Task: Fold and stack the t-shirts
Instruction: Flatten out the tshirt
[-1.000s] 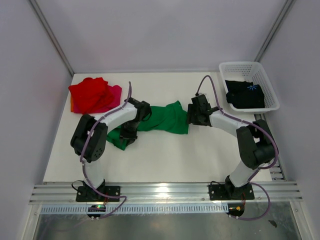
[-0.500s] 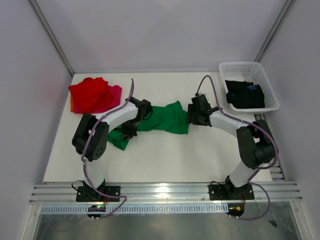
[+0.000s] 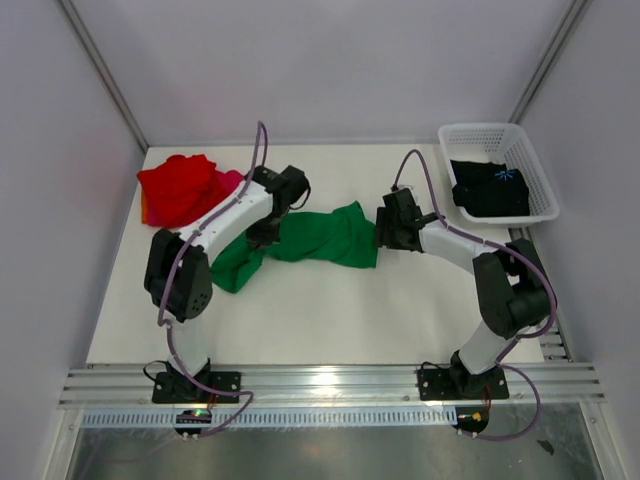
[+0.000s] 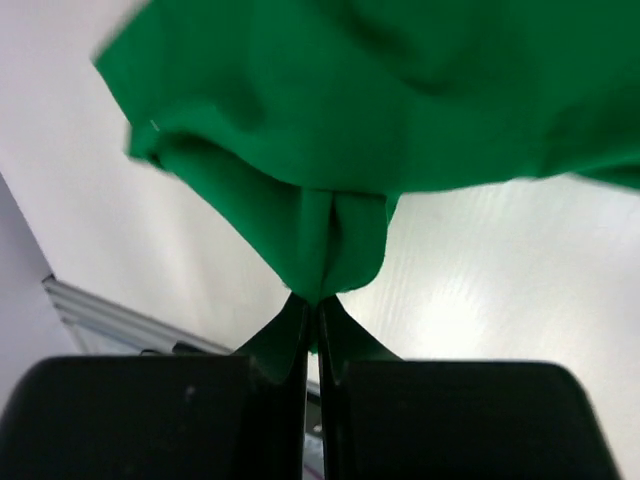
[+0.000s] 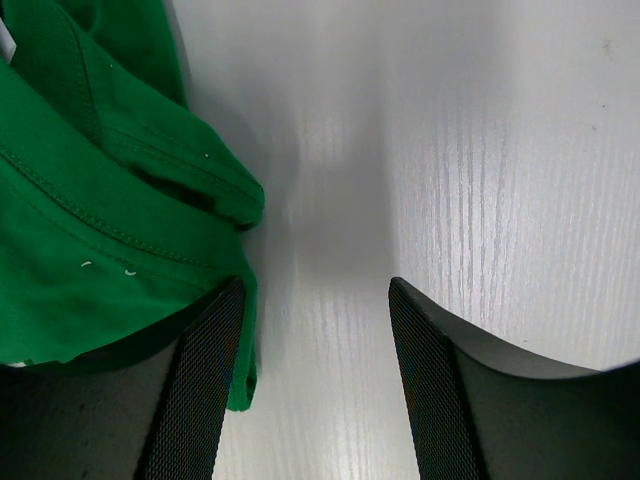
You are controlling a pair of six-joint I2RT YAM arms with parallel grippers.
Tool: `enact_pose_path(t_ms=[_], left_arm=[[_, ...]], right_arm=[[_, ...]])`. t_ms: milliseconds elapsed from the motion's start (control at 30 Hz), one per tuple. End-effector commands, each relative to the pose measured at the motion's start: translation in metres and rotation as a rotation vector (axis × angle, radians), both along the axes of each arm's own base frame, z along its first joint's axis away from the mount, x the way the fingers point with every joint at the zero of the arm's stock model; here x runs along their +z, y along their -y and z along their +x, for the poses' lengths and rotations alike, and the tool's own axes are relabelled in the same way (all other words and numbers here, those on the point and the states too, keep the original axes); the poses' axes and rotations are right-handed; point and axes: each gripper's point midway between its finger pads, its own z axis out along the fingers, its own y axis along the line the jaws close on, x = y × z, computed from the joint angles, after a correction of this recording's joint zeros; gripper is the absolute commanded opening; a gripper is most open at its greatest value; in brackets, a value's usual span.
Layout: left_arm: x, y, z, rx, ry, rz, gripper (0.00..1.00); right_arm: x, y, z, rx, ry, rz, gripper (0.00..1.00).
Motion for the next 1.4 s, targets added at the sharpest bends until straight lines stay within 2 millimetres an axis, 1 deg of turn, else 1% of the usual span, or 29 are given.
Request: enact_pose_path(t_ms=[0, 33, 67, 100, 133, 200, 233, 300, 333, 400, 500, 533, 600, 633, 700, 733, 767, 800, 833, 867, 900, 933, 967, 1000, 1067, 1100, 1133, 1267, 1367], left_arm=[[0.065, -0.022, 0.006, 0.046, 0.086, 0.033, 0.0], [0.088, -0.02, 0.016, 0.057, 0.149, 0.0, 0.0], [0.099, -0.023, 0.02, 0.069, 0.177, -0.006, 0.0], [0.112, -0.032, 0.021, 0.09, 0.191, -0.005, 0.0], [0.135, -0.033, 0.03, 0.099, 0.26, -0.032, 0.0], [0.16, -0.047, 0.037, 0.136, 0.324, -0.032, 0.0], [0.177, -0.051, 0.039, 0.152, 0.389, -0.069, 0.0], [0.195, -0.071, 0.046, 0.204, 0.485, -0.012, 0.0], [0.199, -0.073, 0.044, 0.217, 0.498, -0.009, 0.0], [0.197, -0.074, 0.043, 0.212, 0.487, 0.0, 0.01], [0.181, -0.072, 0.041, 0.195, 0.417, 0.02, 0.01], [0.169, -0.072, 0.039, 0.189, 0.375, 0.035, 0.01], [0.157, -0.07, 0.036, 0.185, 0.33, 0.041, 0.01], [0.144, -0.067, 0.032, 0.181, 0.282, 0.031, 0.0], [0.129, -0.058, 0.03, 0.176, 0.234, -0.005, 0.0], [0.114, -0.053, 0.025, 0.167, 0.181, -0.021, 0.0], [0.104, -0.041, 0.024, 0.16, 0.151, -0.078, 0.0], [0.086, -0.036, 0.015, 0.153, 0.081, -0.091, 0.0], [0.075, -0.029, 0.009, 0.143, 0.037, -0.117, 0.01], [0.063, -0.013, 0.001, 0.119, -0.018, -0.172, 0.02], [0.042, -0.008, -0.007, 0.1, -0.065, -0.166, 0.02], [0.029, -0.004, -0.013, 0.074, -0.095, -0.156, 0.04], [0.019, 0.007, -0.021, 0.036, -0.118, -0.149, 0.06], [0.0, 0.01, -0.032, 0.021, -0.164, -0.135, 0.06], [-0.022, 0.017, -0.045, 0.0, -0.227, -0.131, 0.08], [-0.034, 0.018, -0.058, 0.007, -0.28, -0.137, 0.08], [-0.044, 0.021, -0.056, 0.003, -0.275, -0.149, 0.09], [-0.059, 0.017, -0.06, 0.012, -0.296, -0.127, 0.1], [-0.056, 0.016, -0.056, 0.001, -0.286, -0.116, 0.1]], right_arm=[[0.025, -0.001, 0.02, -0.005, 0.086, -0.02, 0.64], [0.026, -0.001, 0.021, -0.005, 0.088, -0.018, 0.64], [0.028, -0.002, 0.021, -0.005, 0.091, -0.014, 0.64], [0.027, -0.002, 0.021, -0.006, 0.09, -0.011, 0.64], [0.026, -0.003, 0.021, -0.009, 0.088, -0.008, 0.64], [0.024, -0.004, 0.019, -0.008, 0.081, 0.001, 0.64], [0.023, -0.005, 0.018, -0.009, 0.077, 0.006, 0.64], [0.02, -0.006, 0.018, -0.009, 0.068, 0.013, 0.64], [0.019, -0.007, 0.018, -0.01, 0.067, 0.018, 0.64], [0.018, -0.008, 0.018, -0.01, 0.063, 0.022, 0.64], [0.018, -0.009, 0.02, -0.011, 0.063, 0.026, 0.64], [0.02, -0.01, 0.021, -0.014, 0.065, 0.031, 0.64], [0.019, -0.011, 0.021, -0.017, 0.062, 0.034, 0.64], [0.019, -0.011, 0.022, -0.017, 0.063, 0.034, 0.64], [0.018, -0.011, 0.021, -0.018, 0.059, 0.033, 0.64], [0.017, -0.011, 0.021, -0.016, 0.056, 0.032, 0.64], [0.017, -0.011, 0.021, -0.019, 0.057, 0.034, 0.64], [0.016, -0.011, 0.021, -0.021, 0.053, 0.034, 0.64], [0.016, -0.011, 0.021, -0.025, 0.053, 0.035, 0.64], [0.015, -0.011, 0.021, -0.026, 0.053, 0.036, 0.64], [0.014, -0.011, 0.02, -0.029, 0.051, 0.039, 0.64], [0.013, -0.011, 0.02, -0.03, 0.048, 0.039, 0.64], [0.012, -0.011, 0.02, -0.03, 0.045, 0.039, 0.64], [0.012, -0.011, 0.02, -0.032, 0.047, 0.04, 0.64], [0.011, -0.011, 0.02, -0.037, 0.046, 0.039, 0.64], [0.01, -0.01, 0.019, -0.035, 0.043, 0.037, 0.64], [0.009, -0.01, 0.019, -0.039, 0.042, 0.039, 0.64], [0.006, -0.011, 0.019, -0.041, 0.036, 0.039, 0.64], [0.006, -0.011, 0.02, -0.039, 0.036, 0.036, 0.64]])
